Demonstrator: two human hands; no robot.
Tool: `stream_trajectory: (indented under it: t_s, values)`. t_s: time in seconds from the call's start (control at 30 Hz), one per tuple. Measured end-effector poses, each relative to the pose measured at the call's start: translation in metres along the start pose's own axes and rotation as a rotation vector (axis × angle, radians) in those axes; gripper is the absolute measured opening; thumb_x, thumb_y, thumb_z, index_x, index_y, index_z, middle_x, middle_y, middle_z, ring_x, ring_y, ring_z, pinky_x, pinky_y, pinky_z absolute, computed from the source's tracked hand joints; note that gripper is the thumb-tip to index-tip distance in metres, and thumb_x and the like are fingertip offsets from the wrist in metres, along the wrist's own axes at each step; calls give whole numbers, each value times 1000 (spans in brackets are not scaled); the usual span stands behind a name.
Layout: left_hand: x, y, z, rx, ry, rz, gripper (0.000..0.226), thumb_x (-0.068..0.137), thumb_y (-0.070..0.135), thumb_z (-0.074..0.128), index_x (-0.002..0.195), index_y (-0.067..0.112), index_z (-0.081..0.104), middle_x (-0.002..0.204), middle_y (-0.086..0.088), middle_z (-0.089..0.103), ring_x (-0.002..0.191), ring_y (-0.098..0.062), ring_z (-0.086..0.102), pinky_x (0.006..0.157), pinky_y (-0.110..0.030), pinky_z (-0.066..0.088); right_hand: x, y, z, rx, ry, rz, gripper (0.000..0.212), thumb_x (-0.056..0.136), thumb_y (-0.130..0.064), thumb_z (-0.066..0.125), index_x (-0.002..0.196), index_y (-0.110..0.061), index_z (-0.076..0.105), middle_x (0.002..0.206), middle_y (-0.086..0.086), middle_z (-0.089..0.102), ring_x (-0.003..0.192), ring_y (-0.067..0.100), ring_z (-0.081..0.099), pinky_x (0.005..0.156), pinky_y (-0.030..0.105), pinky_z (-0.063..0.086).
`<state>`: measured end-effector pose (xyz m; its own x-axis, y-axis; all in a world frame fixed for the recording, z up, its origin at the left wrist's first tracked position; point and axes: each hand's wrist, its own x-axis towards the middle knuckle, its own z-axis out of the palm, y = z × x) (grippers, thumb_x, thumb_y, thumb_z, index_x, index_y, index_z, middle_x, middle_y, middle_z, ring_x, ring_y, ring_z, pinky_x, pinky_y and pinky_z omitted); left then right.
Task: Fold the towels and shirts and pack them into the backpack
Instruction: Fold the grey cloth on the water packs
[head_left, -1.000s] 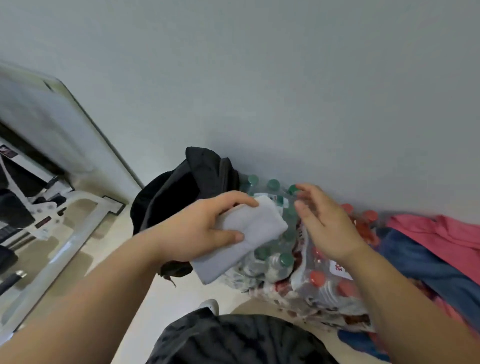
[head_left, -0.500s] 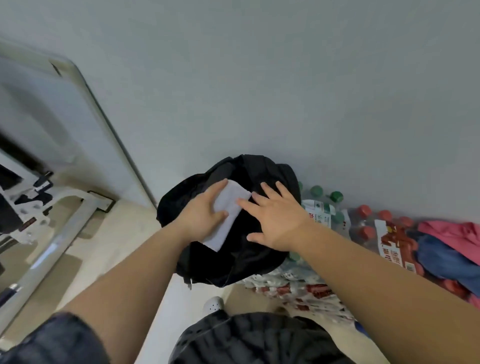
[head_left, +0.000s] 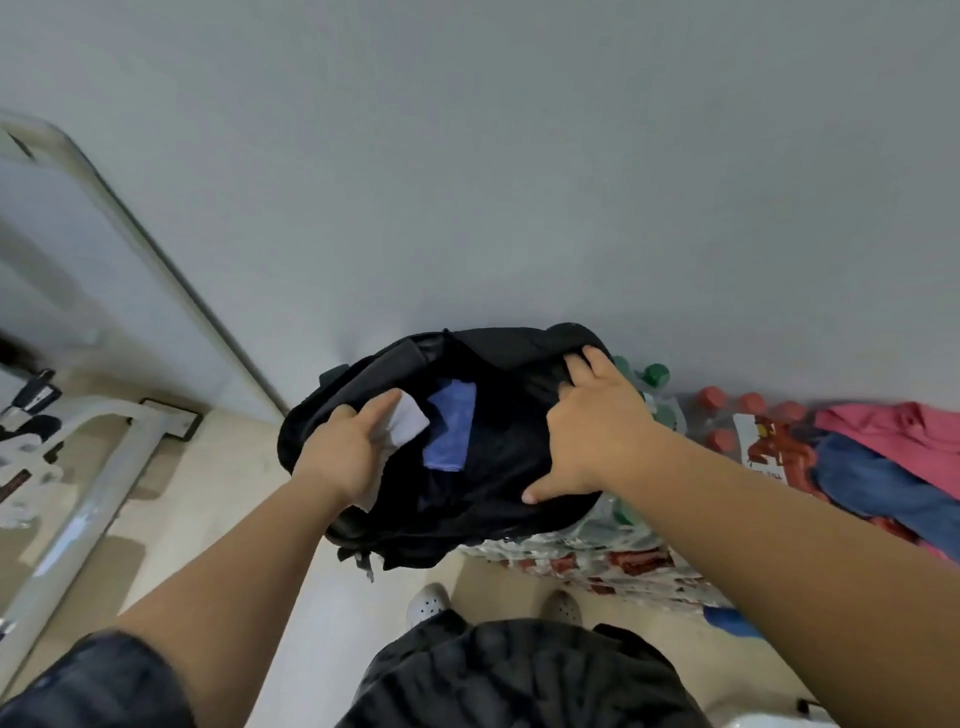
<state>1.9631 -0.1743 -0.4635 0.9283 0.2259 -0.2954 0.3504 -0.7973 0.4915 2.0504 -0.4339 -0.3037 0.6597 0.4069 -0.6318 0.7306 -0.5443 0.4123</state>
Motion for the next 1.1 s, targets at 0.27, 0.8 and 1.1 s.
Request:
stream_trajectory:
  t_s: [0.27,0.8,1.1]
  values:
    - [19,76,40,-648,-74,-139,31,97,17,50,112,43,41,76,-6,52,64,-19,50,56,-31,46,-12,14,-3,56,110,-12,102,57,-102,38,111,-22,72,154,5,43,154,30,-5,109,71,-17]
    - [69,72,73,230,-208,90,68,103,25,36,157,43,-1,166,-2,-12,145,-37,18,114,-46,30,-14,24,25,207,276,-183,91,75,-89,42,138,-24,55,161,6,32,154,28,-8,117,63,-15]
    - [82,69,78,301,-393,99,63,105,42,29,157,42,-7,159,21,-30,152,-34,2,121,-47,13,-14,21,38,221,374,-204,80,83,-82,39,129,-21,63,153,7,45,155,28,2,119,63,-7]
